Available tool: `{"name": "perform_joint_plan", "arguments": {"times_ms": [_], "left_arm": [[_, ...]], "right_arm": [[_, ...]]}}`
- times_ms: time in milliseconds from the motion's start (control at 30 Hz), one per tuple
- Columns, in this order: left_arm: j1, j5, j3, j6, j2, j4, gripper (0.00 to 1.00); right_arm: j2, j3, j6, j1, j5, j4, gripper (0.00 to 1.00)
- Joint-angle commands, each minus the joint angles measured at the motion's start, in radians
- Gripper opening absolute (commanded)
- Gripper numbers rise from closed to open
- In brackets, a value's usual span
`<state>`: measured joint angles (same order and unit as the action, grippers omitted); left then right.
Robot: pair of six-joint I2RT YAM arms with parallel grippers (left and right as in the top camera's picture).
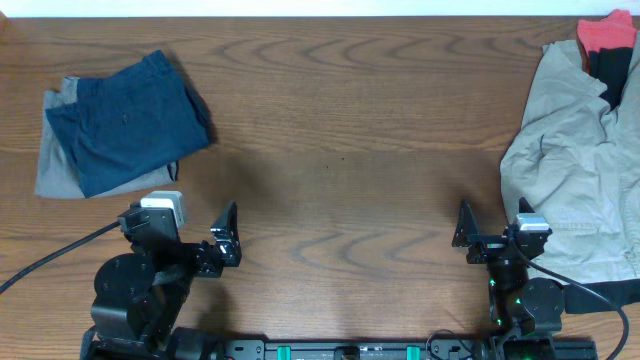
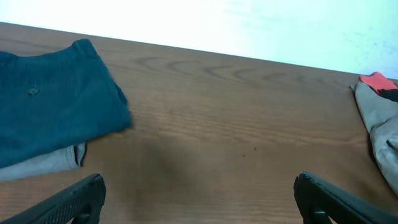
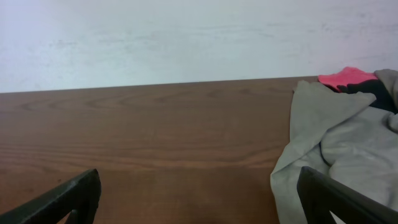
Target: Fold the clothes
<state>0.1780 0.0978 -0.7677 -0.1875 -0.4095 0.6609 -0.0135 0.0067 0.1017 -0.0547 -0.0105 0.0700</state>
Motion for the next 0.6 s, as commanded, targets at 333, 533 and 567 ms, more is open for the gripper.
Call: {"name": "perform_joint_plan", "arguments": {"times_ms": [333,533,567], "left_arm": [[-0.031,-0.045,0.011,0.037,0.040,0.055,0.98],[-0.112,-0.056,0.174,0.037,0.185,0.050,0.98],[-0.121,-0.062,0.214,0.037,0.212,0.026,0.98]], "right_arm": [[0.007,-0.001,-0.010,0.011,0.007,0.005,0.99],[0.007,-0.001,-0.010,0.012,0.007,0.005,0.99],[0.007,-0.001,-0.010,0.011,0.007,0.005,0.99]]}}
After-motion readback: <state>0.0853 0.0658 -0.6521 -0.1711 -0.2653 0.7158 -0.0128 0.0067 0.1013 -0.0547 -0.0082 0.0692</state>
